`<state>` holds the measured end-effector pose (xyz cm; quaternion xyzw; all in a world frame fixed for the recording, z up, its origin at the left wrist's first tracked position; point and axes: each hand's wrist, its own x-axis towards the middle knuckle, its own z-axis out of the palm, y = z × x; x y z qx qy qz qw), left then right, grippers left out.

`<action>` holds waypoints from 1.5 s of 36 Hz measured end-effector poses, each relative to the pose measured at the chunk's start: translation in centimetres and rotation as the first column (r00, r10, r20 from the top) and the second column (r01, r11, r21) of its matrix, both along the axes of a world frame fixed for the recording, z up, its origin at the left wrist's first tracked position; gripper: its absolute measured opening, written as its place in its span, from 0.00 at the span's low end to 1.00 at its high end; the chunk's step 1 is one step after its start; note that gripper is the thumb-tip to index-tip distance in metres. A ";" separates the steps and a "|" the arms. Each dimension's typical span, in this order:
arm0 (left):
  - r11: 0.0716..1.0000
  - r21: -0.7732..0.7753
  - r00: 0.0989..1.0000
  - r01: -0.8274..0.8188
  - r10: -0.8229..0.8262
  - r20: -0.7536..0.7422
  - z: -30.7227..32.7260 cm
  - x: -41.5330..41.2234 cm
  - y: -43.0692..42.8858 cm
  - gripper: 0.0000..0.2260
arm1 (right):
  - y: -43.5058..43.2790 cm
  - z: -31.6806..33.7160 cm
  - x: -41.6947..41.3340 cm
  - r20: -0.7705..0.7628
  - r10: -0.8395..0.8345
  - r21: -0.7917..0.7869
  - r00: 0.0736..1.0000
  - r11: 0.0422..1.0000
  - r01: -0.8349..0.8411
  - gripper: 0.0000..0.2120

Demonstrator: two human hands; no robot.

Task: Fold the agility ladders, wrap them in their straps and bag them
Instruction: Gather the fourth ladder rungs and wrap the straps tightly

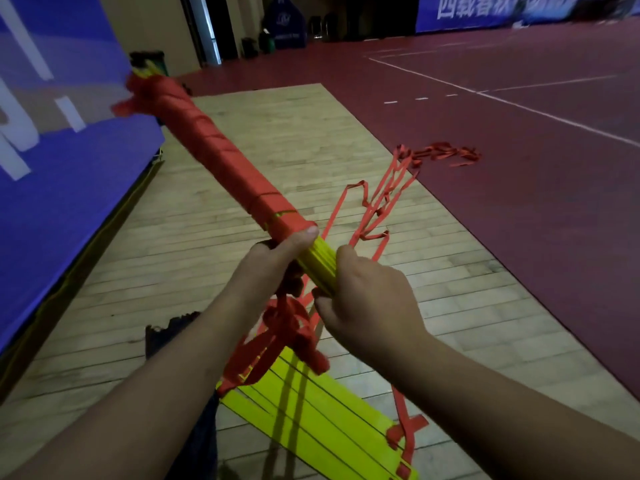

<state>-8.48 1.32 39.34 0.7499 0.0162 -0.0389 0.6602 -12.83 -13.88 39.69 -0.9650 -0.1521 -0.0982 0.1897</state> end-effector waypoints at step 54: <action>0.977 0.149 0.976 0.151 -0.172 0.136 0.1 -0.6 2.8 0.24 | -0.3 0.6 1.5 -0.503 0.294 0.635 0.813 0.764 0.116 0.23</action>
